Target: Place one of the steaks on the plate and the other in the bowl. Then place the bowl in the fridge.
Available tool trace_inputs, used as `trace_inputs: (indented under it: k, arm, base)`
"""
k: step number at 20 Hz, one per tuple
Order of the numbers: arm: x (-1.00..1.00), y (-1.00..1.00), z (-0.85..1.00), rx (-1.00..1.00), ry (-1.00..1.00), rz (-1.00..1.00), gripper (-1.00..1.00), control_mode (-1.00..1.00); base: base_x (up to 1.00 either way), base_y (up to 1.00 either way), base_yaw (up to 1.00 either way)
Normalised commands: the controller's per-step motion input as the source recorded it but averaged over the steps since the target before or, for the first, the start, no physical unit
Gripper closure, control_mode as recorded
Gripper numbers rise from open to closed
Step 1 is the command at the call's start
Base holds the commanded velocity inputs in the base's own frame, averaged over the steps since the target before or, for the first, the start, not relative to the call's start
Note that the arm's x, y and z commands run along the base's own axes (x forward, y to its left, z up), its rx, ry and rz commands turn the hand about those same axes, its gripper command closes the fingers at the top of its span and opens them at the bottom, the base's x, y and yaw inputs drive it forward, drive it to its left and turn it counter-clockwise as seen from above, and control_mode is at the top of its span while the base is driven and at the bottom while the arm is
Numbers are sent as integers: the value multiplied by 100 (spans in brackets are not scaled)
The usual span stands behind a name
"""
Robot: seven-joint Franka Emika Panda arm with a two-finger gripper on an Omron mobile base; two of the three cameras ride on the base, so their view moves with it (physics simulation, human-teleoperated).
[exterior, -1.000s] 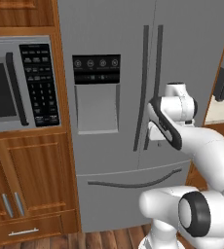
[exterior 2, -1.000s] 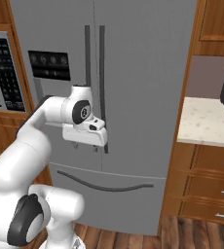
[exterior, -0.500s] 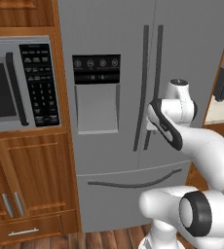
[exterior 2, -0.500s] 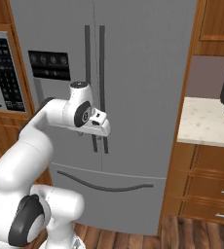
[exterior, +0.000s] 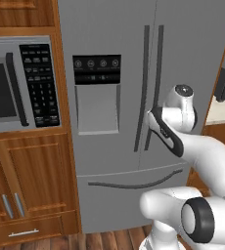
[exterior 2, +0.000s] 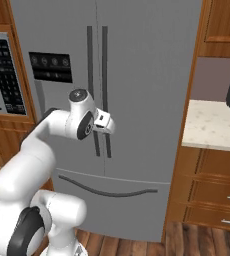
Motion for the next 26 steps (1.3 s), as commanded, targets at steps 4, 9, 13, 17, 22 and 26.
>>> trace_inputs:
  k: [4, 9, 13, 17, 22, 26]
  arm:
    - [46, -6, 37, -3, -15, 4, -100, -100]
    - [25, -16, 38, -4, -5, 3, -100, -100]
    - [12, -9, 1, 0, 0, 2, -100, -100]
    - [27, 0, 0, 0, -1, 0, -100, -100]
    - [39, 4, 0, 0, -2, 0, -100, -100]
    - [71, 0, 0, 0, 0, 0, -100, -100]
  base:
    - [0, 0, 0]
    - [0, 0, 0]
    - [0, 0, 0]
    - [0, 0, 0]
    - [0, 0, 0]
    - [0, 0, 0]
